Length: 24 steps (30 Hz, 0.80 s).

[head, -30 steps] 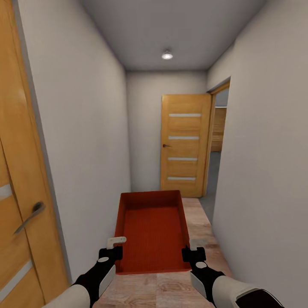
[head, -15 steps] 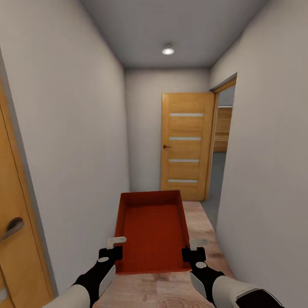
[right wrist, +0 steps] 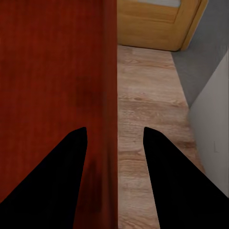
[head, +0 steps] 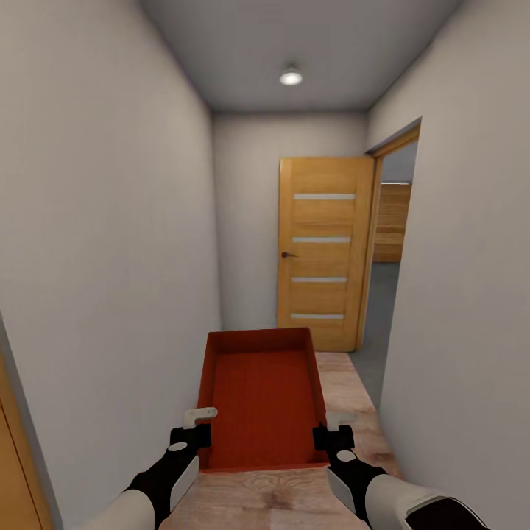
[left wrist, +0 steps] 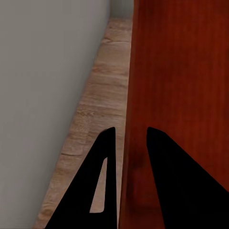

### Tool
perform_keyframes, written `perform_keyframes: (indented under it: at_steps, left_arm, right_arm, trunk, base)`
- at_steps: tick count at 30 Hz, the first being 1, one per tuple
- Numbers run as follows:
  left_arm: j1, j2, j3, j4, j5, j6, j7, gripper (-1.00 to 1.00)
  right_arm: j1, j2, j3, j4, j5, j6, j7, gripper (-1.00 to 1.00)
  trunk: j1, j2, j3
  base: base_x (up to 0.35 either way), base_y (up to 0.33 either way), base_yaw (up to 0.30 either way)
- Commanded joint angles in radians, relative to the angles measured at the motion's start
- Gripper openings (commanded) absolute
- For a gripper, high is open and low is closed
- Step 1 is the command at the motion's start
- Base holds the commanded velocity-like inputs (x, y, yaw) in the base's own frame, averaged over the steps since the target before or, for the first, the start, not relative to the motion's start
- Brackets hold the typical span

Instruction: Move the two storage containers from the living room to the garage. In the garage, place one container on the floor and stack the other container on top of it (either order is fine).

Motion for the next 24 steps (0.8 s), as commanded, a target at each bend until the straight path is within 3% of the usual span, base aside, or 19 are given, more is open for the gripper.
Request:
perform_keyframes:
  at_steps: [1,24]
  left_arm:
    - [-0.001,0.041,0.006,0.001,0.010,-0.001,0.018,-1.00]
    - [-0.001,0.041,0.007,0.002,0.010,-0.001,0.018,-1.00]
  right_arm:
    - [-0.001,0.001,-0.013,-0.003,0.024,-0.039,0.002,-1.00]
    - [-0.001,0.002,-0.012,-0.003,0.028,-0.039,0.001,-1.00]
  trunk:
    - [0.001,-0.001,-0.002]
    - [0.001,-0.001,-0.002]
  base:
    - [0.322,0.000,0.000]
    - [0.322,0.000,0.000]
